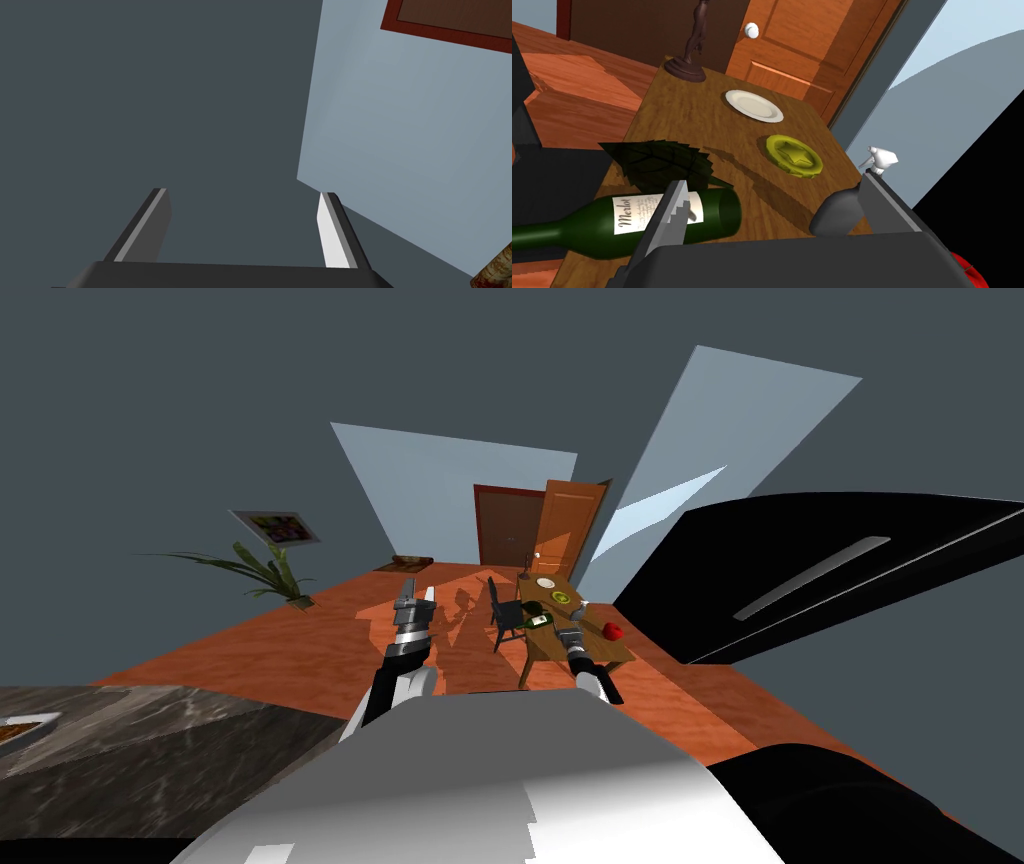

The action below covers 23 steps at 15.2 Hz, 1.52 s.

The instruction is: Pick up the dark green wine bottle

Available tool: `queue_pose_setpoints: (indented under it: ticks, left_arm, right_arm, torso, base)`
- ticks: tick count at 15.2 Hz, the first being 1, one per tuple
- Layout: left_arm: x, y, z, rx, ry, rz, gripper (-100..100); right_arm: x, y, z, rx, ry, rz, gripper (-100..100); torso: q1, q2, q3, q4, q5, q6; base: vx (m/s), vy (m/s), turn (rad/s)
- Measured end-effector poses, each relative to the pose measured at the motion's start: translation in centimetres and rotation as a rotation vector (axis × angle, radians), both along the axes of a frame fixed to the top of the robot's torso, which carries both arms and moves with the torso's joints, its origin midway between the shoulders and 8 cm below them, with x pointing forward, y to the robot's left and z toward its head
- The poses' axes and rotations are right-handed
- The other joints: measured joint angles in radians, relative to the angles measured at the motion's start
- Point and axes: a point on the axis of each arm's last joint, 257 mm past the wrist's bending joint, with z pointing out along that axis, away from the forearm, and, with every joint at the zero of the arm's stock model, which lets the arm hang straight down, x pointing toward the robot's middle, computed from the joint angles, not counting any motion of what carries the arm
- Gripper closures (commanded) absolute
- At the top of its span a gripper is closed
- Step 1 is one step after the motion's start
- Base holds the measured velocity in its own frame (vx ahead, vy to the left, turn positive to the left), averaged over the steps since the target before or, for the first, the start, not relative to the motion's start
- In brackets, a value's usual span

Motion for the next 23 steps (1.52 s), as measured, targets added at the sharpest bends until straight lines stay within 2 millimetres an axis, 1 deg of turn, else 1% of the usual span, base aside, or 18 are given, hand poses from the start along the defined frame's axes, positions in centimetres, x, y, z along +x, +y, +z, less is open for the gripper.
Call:
queue_pose_setpoints:
  ticks: [2,4,6,9,12,14,16,18,20,22,23]
  left_arm:
    - [0.0,0.0,0.0,0.0,0.0,0.0,0]
    - [0.0,0.0,0.0,0.0,0.0,0.0,0]
    - [0.0,0.0,0.0,0.0,0.0,0.0,0]
    - [0.0,0.0,0.0,0.0,0.0,0.0,0]
    - [0.0,0.0,0.0,0.0,0.0,0.0,0]
    - [0.0,0.0,0.0,0.0,0.0,0.0,0]
    - [0.0,0.0,0.0,0.0,0.0,0.0,0]
    - [0.0,0.0,0.0,0.0,0.0,0.0,0]
    - [0.0,0.0,0.0,0.0,0.0,0.0,0]
    - [0.0,0.0,0.0,0.0,0.0,0.0,0]
    - [0.0,0.0,0.0,0.0,0.0,0.0,0]
  right_arm:
    - [-0.1,0.2,-1.1,0.049,0.021,0.007,-100]
    - [0.0,0.2,-1.4,0.09,0.026,0.005,-100]
    - [-0.1,0.4,-2.9,0.133,0.054,0.015,-100]
    - [-0.2,0.5,-3.5,0.196,0.063,0.012,-100]
    - [-0.6,0.9,-5.1,0.263,0.098,0.021,-100]
    - [-0.6,0.9,-5.4,0.302,0.099,0.016,-100]
    - [-0.7,1.2,-6.6,0.344,0.126,0.025,-100]
    - [-0.8,1.3,-7.1,0.396,0.133,0.019,-100]
    - [-1.2,1.6,-8.2,0.445,0.159,0.024,-100]
    - [-1.3,1.8,-8.7,0.495,0.168,0.021,-100]
    - [-1.4,1.7,-9.4,0.519,0.178,0.016,-100]
  torso:
    - [0.001,-0.001,0.0,0.0,0.0,0.0]
    - [-0.002,0.0,0.0,0.0,0.0,0.0]
    - [0.0,-0.001,0.0,0.0,0.0,0.0]
    - [-0.002,0.001,0.0,0.0,0.0,0.0]
    - [0.0,-0.001,0.0,0.0,0.0,0.0]
    - [-0.003,0.0,0.0,0.0,0.0,0.0]
    - [0.0,0.0,0.0,0.0,0.0,0.0]
    - [-0.001,-0.001,0.0,0.0,0.0,0.0]
    - [-0.001,-0.001,0.0,0.0,0.0,0.0]
    - [-0.002,0.0,0.0,0.0,0.0,0.0]
    - [-0.001,0.0,0.0,0.0,0.0,0.0]
  base:
    - [0.035,0.069,-0.018]
    - [0.022,0.039,-0.022]
    - [0.04,0.093,-0.069]
    - [0.018,0.042,-0.015]
    - [0.033,0.07,-0.039]
    - [0.017,0.04,-0.032]
    - [0.044,0.078,-0.053]
    - [0.033,0.044,-0.061]
    - [0.031,0.069,-0.081]
    - [0.023,0.05,-0.015]
    - [0.047,0.081,-0.071]
